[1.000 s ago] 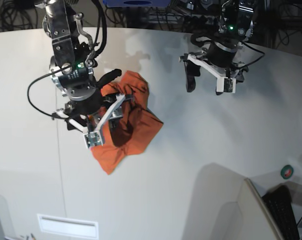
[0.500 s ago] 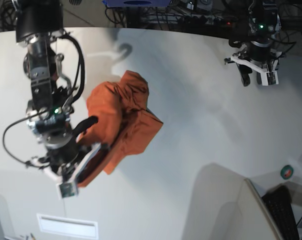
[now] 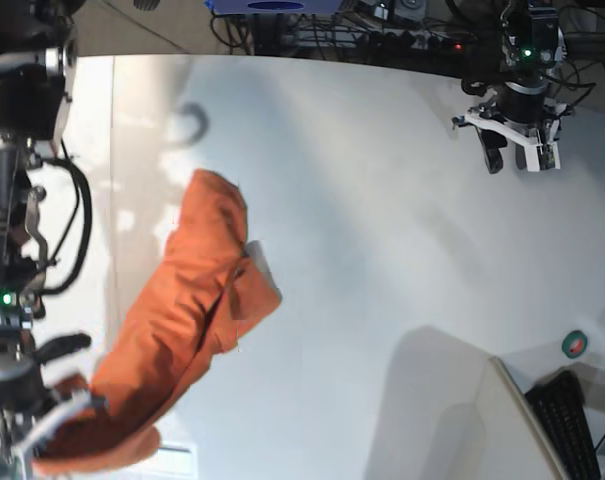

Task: Layout the t-shirt on the table in an organized manner, then fold the t-shirt properly
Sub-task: 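Lift and drag the grasped cloth with the right gripper, spreading it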

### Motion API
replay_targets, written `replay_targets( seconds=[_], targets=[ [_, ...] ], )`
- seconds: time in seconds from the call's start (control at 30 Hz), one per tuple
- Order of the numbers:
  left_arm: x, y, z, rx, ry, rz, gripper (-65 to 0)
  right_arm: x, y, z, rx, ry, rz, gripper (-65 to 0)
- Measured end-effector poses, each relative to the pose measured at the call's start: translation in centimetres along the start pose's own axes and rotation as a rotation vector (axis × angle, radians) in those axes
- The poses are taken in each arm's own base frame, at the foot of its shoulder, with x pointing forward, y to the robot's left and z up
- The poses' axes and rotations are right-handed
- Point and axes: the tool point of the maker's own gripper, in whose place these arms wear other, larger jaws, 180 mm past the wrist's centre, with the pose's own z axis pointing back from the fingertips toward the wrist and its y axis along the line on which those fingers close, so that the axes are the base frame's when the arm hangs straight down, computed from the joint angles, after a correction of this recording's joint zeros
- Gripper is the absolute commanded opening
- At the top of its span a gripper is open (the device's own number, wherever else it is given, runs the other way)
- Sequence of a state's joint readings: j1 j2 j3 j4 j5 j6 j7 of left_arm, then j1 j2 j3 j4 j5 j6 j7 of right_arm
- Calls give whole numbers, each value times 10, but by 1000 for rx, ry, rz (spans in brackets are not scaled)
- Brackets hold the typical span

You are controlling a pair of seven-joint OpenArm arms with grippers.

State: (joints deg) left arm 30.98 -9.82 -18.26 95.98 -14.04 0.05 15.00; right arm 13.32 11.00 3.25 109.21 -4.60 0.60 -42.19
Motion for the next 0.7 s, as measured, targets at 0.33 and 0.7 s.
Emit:
replay_targets(
  seconds=[0.33,0.7],
  targets=[
    [9,-9,-8,-5,-23,32,-395,-117,25,52,58,254,-14,-650],
    [6,-6,-7,-3,-13,27,-395,-278,-14,116,-72,685,-103,-650]
  ],
)
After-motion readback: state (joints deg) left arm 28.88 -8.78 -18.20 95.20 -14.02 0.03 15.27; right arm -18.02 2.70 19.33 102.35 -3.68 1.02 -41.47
